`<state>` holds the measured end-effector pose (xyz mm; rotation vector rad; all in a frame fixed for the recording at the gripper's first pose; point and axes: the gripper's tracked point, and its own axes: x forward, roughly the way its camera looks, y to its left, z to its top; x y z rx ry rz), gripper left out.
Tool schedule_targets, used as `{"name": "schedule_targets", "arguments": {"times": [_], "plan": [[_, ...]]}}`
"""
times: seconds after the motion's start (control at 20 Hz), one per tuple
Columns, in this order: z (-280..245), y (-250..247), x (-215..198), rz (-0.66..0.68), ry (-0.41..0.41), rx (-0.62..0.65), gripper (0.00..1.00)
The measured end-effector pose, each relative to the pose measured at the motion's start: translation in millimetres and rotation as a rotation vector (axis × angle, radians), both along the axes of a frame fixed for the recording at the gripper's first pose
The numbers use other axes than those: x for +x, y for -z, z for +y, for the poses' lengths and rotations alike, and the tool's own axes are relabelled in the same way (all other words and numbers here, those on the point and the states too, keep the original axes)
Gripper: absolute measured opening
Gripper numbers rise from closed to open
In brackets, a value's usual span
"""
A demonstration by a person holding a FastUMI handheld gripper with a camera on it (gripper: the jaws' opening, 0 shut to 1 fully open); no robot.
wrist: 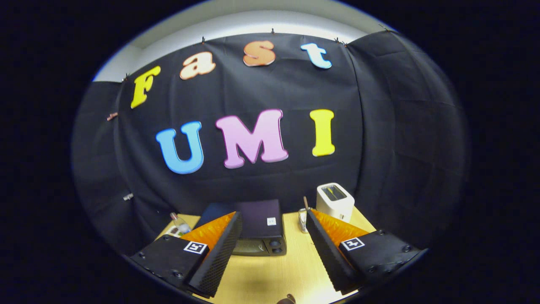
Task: Open the toaster oven, put the food inside, and close the toaster oven door.
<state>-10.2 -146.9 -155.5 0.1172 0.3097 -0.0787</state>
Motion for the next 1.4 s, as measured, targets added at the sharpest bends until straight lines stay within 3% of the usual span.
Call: {"name": "schedule_targets", "arguments": {"times": [0.2, 0.35, 0.55, 1.4], "plan": [[-1, -83, -11, -0.152, -0.059, -0.075, 0.99], [-6, -109, -28, -0.201, -0.047, -0.126, 0.98], [-2, -114, -39, -0.208, -0.079, -0.108, 0.98], [-15, -127, -20, -0.253, -0.094, -0.062, 0.98]]}}
